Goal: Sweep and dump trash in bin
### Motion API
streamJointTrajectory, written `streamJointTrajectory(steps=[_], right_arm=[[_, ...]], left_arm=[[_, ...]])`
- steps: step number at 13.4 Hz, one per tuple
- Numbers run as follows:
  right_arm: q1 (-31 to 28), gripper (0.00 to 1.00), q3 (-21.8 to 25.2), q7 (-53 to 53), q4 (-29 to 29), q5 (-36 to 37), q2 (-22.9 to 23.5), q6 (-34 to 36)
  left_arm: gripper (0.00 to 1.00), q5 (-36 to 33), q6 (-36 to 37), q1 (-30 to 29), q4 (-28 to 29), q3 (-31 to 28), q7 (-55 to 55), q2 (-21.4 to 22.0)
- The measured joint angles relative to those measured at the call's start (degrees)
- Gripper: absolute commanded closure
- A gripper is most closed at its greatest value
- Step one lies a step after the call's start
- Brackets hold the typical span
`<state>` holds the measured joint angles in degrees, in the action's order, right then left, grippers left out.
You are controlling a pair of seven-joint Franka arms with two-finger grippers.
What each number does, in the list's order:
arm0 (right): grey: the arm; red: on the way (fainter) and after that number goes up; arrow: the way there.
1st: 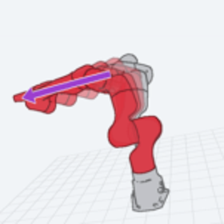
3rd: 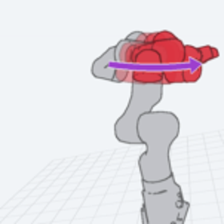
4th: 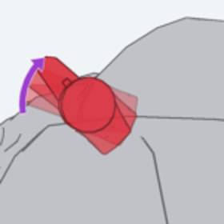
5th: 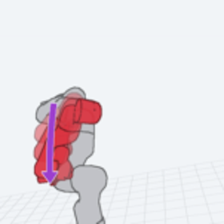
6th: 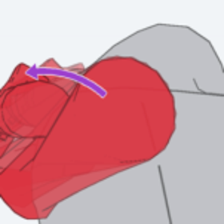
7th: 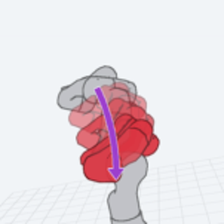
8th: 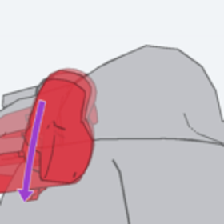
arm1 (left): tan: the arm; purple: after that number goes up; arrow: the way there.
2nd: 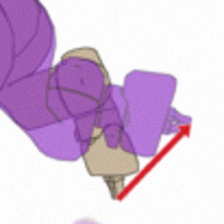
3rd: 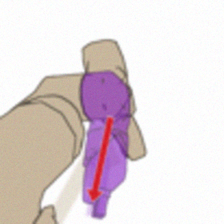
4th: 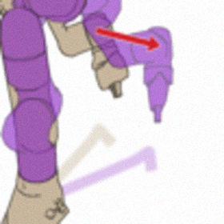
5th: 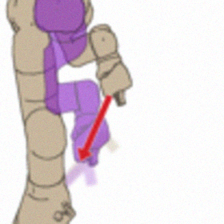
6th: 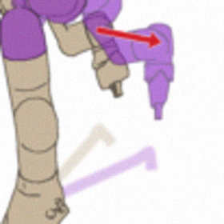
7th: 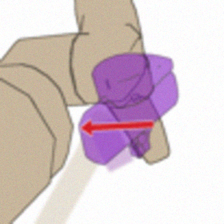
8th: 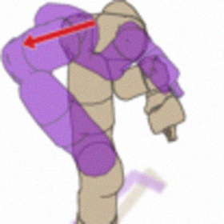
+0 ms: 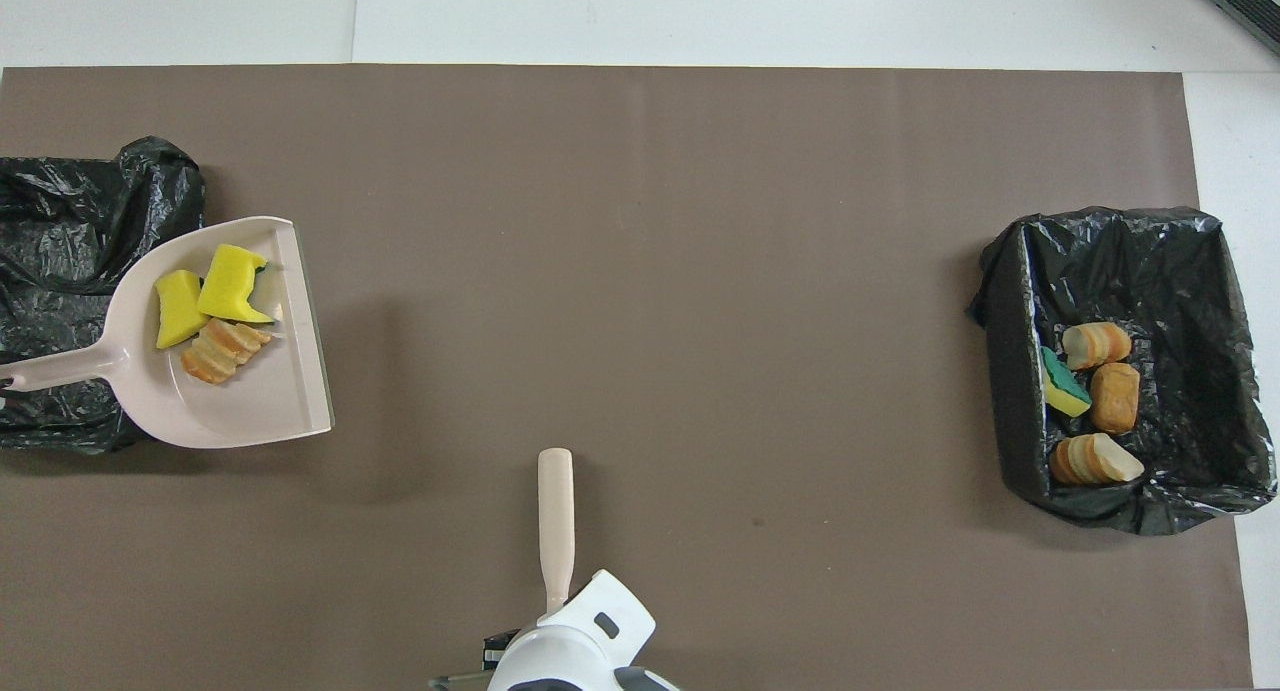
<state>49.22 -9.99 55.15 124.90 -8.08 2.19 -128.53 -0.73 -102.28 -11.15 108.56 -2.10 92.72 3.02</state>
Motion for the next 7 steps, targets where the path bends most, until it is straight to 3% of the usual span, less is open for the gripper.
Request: streamJointTrajectory(steps=[1, 2, 4, 7], right_arm=[[0.34, 0.10, 0.00, 0.00, -0.02, 0.00, 1.10, -0.85], [0.57, 0.00, 0.01, 0.00, -0.12, 0.00, 1.72, -0.93], [0.52, 0.00, 0.25, 0.00, -0.97, 0.00, 1.70, 0.13], [-3.79, 0.00, 0.81, -2.83, -7.43, 0.13, -0.05, 10.93]], left_arm=[[1.00, 0.01, 0.03, -0.17, -0.16, 0.01, 0.75, 0.00], [1.00, 0.24, 0.05, -0.37, -0.26, 0.02, 2.34, 0.00], [1.00, 1.01, 0.06, -1.06, -0.89, 0.00, 5.36, -0.12], [1.00, 1.08, 0.21, -4.31, -6.34, -0.03, 7.76, -2.58]])
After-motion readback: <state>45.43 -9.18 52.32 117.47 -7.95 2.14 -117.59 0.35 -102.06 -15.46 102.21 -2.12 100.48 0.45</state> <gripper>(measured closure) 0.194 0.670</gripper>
